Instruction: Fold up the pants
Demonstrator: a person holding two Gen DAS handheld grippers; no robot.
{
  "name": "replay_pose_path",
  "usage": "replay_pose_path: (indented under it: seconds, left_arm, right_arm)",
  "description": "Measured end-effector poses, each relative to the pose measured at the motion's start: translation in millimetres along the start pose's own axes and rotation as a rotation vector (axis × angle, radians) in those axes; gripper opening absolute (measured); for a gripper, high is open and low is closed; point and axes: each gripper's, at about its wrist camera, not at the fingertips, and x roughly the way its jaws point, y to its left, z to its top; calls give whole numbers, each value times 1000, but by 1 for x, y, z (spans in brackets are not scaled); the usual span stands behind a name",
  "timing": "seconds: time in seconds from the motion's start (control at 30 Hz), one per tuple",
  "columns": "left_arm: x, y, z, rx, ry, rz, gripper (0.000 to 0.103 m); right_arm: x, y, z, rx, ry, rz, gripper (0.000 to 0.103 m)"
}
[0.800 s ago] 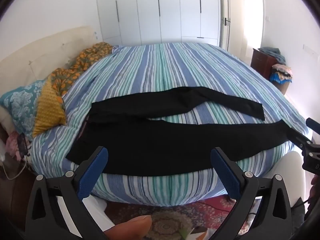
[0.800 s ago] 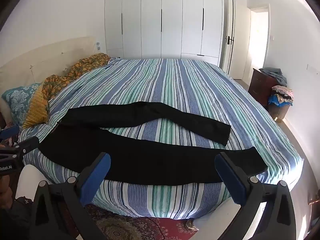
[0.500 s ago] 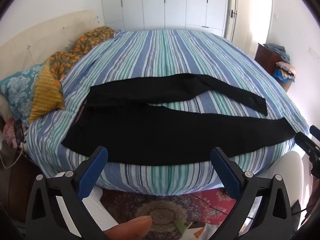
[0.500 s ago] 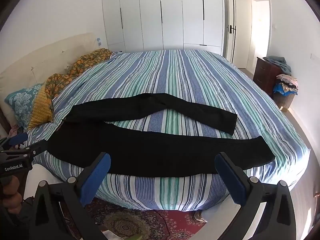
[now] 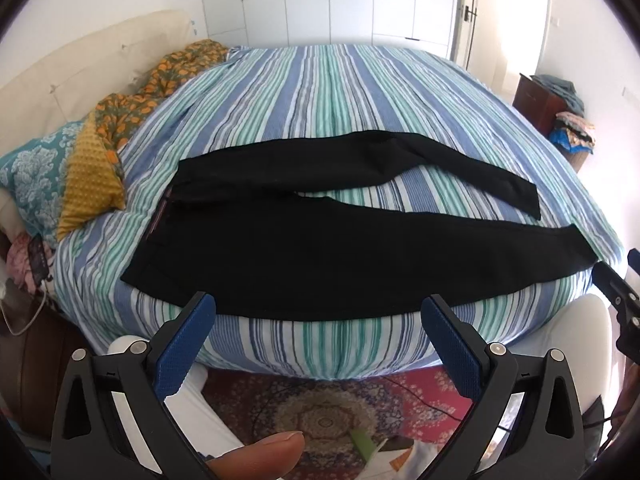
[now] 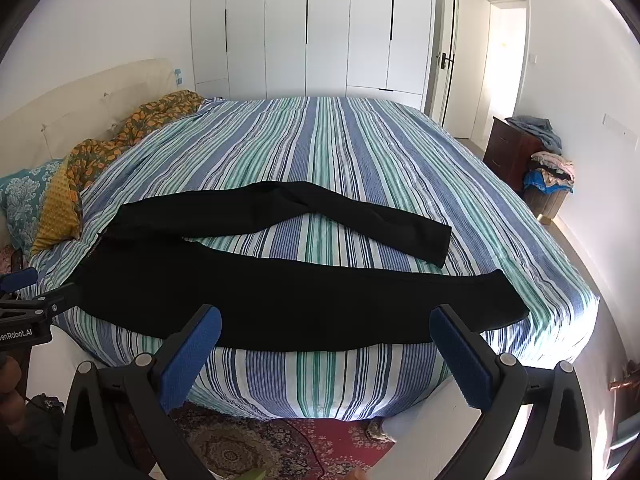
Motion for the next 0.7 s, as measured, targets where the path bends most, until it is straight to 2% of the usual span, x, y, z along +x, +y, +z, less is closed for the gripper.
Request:
replay_pose_path:
  seconds: [0.7]
  left_arm:
    - [5,-2,-2,9,20,19,102]
  right_arm:
    - [6,6,-5,-1,19,1,103]
